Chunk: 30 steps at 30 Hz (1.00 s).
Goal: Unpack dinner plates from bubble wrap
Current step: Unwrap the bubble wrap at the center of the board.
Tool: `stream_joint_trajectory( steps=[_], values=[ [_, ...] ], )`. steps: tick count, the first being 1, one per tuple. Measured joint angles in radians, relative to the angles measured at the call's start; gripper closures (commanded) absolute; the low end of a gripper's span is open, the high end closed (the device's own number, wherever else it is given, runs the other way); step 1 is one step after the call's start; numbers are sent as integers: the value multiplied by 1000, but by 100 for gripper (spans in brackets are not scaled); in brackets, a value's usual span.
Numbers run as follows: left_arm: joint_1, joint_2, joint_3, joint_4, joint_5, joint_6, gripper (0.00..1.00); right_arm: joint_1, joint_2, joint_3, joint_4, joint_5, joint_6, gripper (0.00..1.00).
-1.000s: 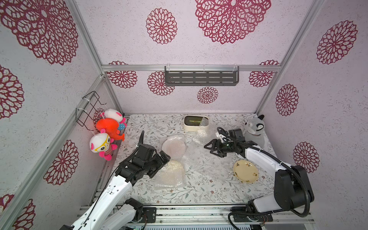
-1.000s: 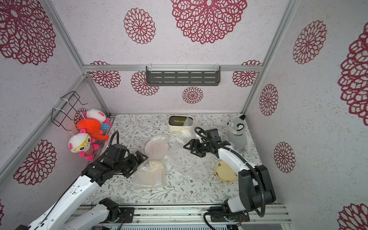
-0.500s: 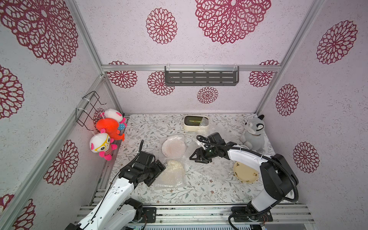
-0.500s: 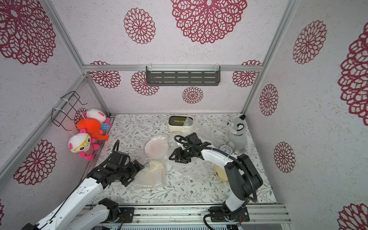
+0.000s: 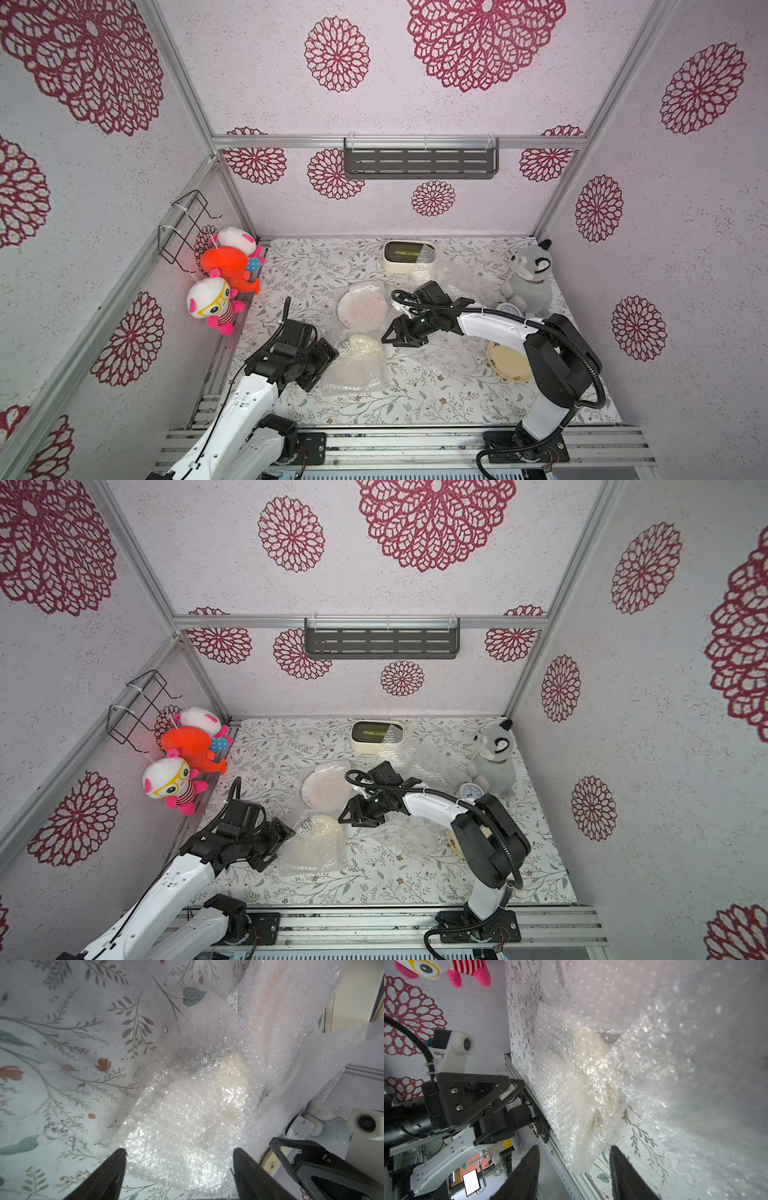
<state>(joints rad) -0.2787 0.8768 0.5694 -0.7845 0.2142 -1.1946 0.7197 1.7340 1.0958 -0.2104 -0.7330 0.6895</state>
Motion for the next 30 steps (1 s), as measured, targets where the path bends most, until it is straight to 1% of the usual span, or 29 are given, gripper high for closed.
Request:
stream_joint_trajectory(
  steps=[9, 11, 14, 26, 30],
  values=[
    [13, 77, 0, 10, -6, 42, 20, 42, 25, 12, 0, -1, 0, 47],
    [14, 90, 0, 18, -6, 51, 23, 49, 34, 15, -2, -2, 0, 46],
    [17, 109, 0, 31, -5, 62, 25, 58, 47, 19, -4, -3, 0, 46],
    [31, 143, -26, 70, 0, 96, 27, 79, 83, 29, -3, -5, 2, 46],
    [37, 155, -30, 78, 1, 111, 32, 95, 98, 46, -4, -5, 2, 46]
  ],
)
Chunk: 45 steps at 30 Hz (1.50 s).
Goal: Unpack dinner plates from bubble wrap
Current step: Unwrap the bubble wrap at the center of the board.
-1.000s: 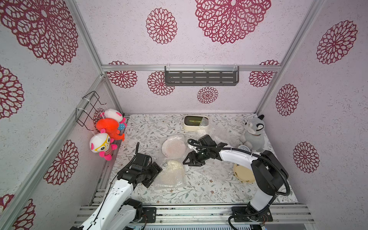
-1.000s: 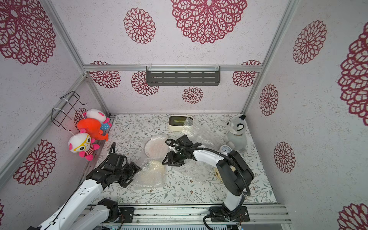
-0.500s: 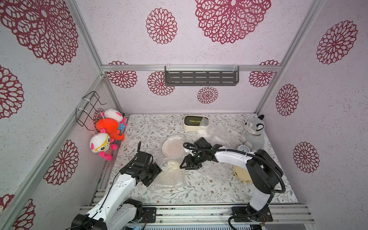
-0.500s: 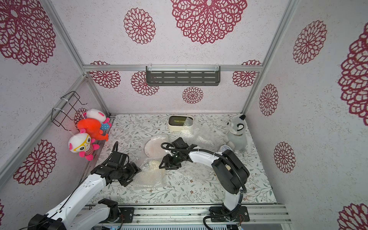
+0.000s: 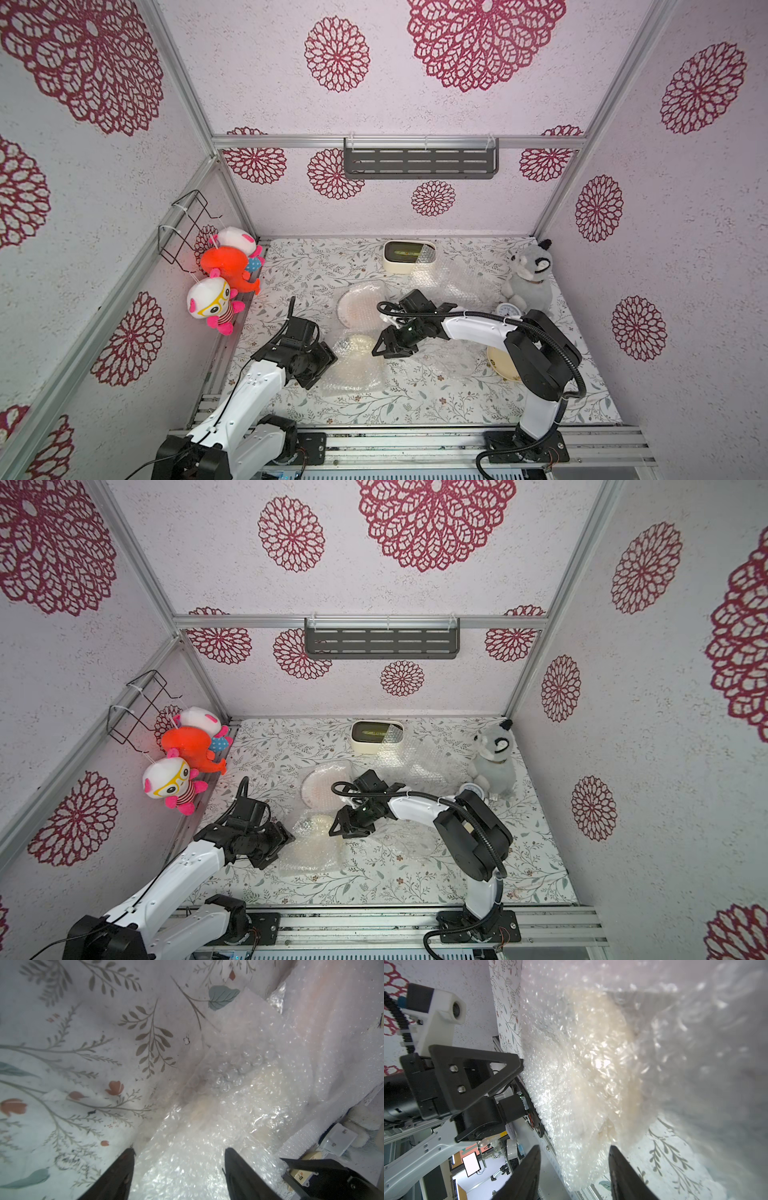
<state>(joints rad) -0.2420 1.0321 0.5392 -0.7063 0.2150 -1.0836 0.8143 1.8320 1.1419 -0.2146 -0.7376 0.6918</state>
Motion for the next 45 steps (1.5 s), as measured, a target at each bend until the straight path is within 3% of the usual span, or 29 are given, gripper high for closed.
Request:
stream_joint_trajectory(
  steps=[8, 16, 21, 27, 35, 38, 45],
  values=[
    [10, 36, 0, 34, 5, 26, 38, 20, 8, 14, 0, 0, 2, 46],
    [18, 71, 2, 44, 17, 63, 57, 32, 8, 14, 1, 2, 17, 46],
    [19, 66, 6, 45, 28, 71, 79, 43, 20, 32, 2, 3, 24, 44],
    [19, 38, 6, 48, 42, 73, 99, 52, 44, 60, 1, 3, 26, 44],
    [20, -42, -2, 55, 63, 47, 100, 72, 83, 106, -7, 3, 24, 44],
    [20, -82, -20, 58, 64, 30, 100, 73, 87, 126, -40, 20, 15, 39],
    [20, -138, -54, 49, 72, -10, 100, 56, 87, 203, -105, 80, -5, 38]
  ],
)
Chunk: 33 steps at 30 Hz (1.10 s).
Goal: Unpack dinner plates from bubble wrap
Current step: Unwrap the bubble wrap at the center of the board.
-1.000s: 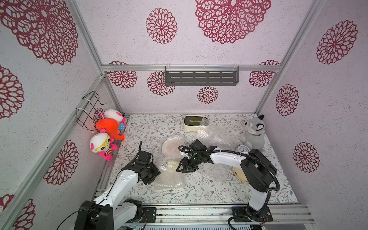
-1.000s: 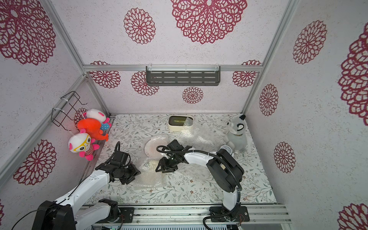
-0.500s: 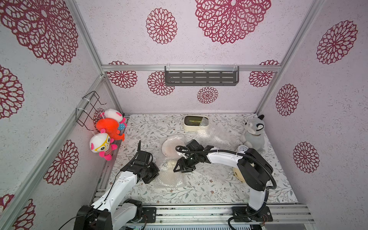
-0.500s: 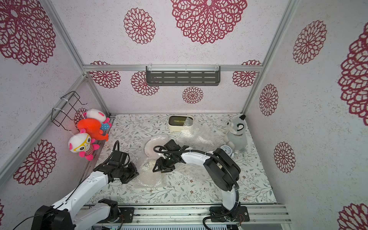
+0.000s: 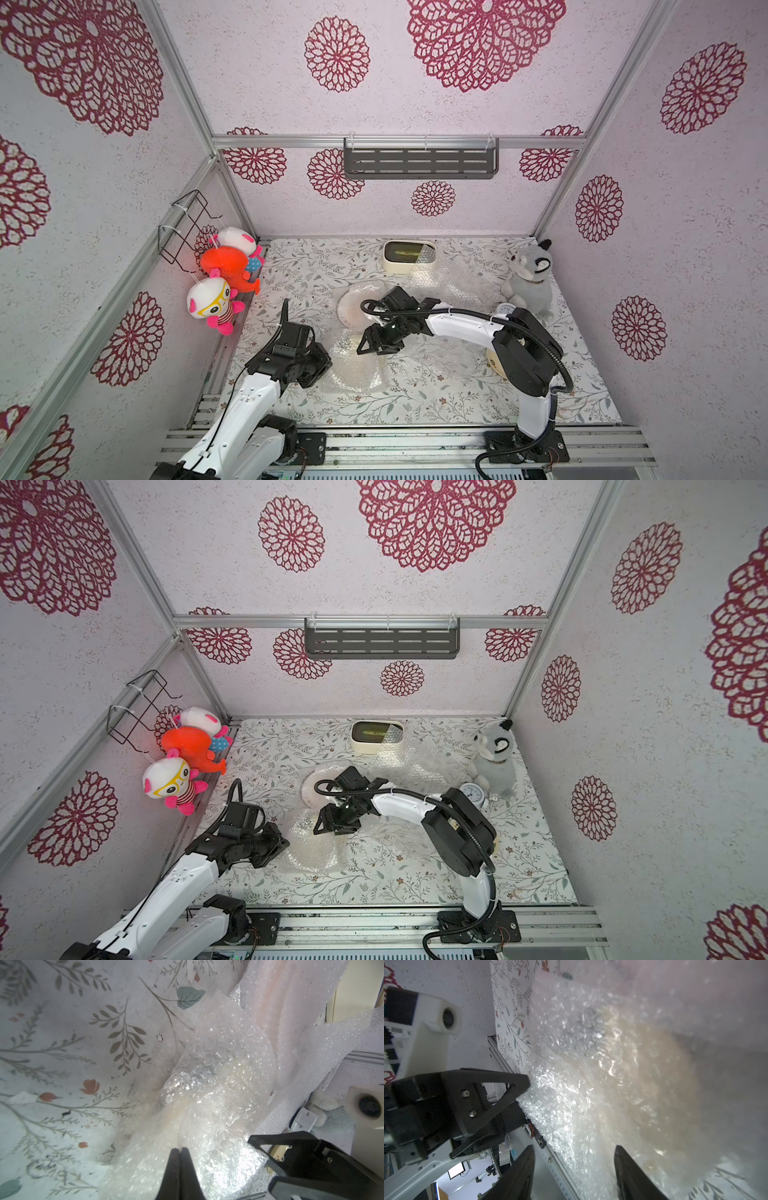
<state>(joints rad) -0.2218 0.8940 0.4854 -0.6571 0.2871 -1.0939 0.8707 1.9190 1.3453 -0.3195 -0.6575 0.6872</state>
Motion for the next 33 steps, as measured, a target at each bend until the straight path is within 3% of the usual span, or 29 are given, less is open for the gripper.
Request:
stream_joint_trajectory(
  steps=[10, 17, 25, 33],
  values=[
    [0, -228, -51, -24, 18, -122, 100, -29, 5, 57, -110, 104, -14, 37],
    [0, -272, -64, -63, 22, -158, 100, -35, 26, 76, -185, 96, -15, 36],
    [0, -270, -85, -53, 47, -168, 100, 3, 86, 123, -210, 79, -23, 43],
    [0, -289, -92, 41, 95, -172, 100, 23, 203, 224, -295, 174, -51, 55]
  ],
)
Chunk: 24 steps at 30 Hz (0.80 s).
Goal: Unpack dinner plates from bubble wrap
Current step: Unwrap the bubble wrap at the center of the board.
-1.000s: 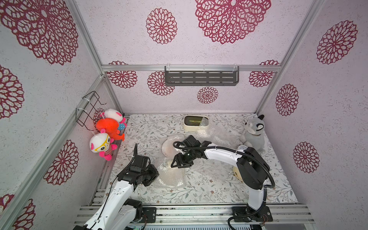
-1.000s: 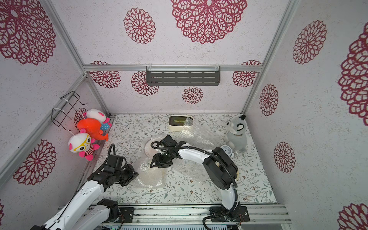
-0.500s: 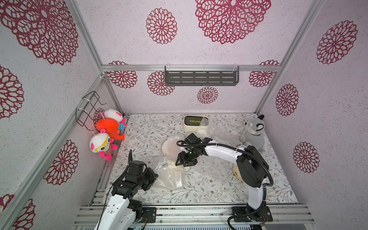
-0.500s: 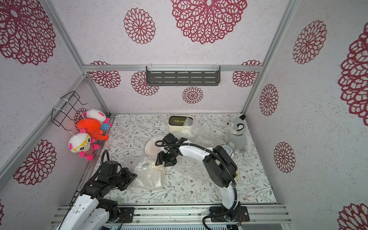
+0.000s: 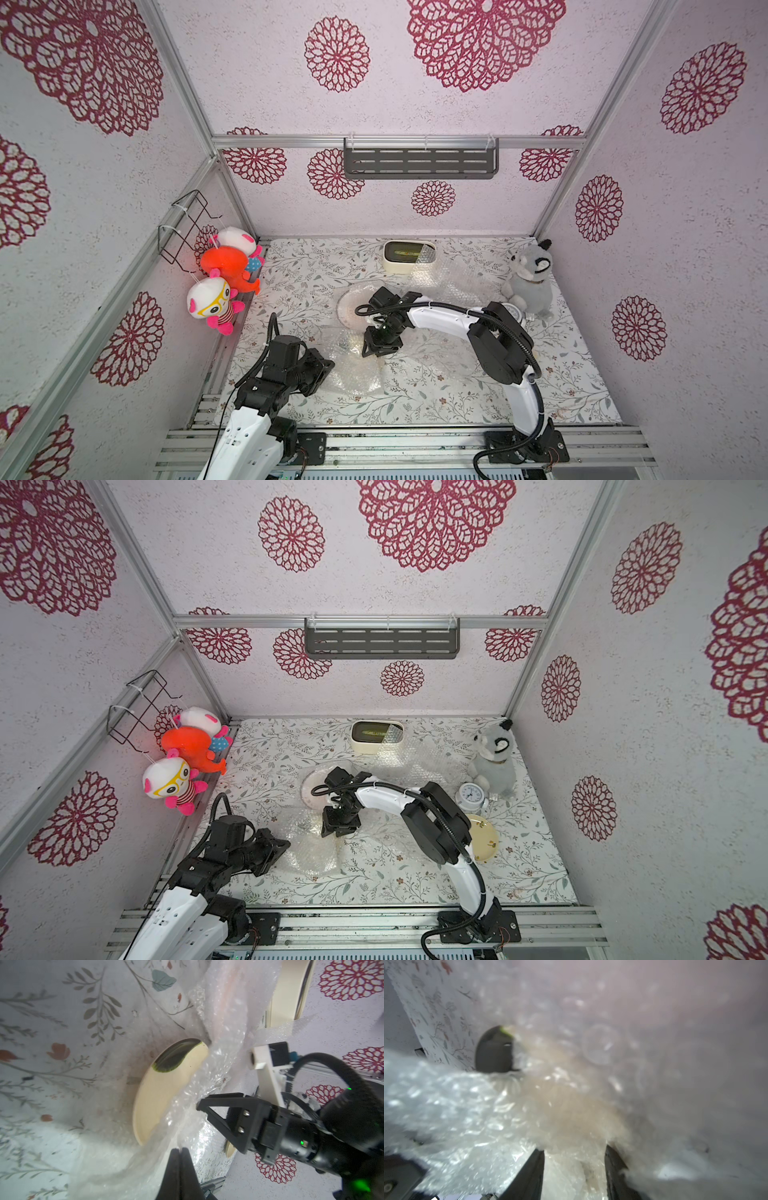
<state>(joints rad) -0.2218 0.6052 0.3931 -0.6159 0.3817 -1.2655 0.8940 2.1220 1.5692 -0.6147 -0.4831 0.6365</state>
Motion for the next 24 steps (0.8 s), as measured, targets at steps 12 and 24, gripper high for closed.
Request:
stream_joint_trajectory(
  steps=[12, 24],
  values=[
    [0, -40, 0, 134, 71, 1, 100, 12, 23, 46, -55, 61, -1, 49],
    [0, -32, -75, 167, 89, 1, 100, 5, -140, 6, -51, 39, -35, 33]
  ],
)
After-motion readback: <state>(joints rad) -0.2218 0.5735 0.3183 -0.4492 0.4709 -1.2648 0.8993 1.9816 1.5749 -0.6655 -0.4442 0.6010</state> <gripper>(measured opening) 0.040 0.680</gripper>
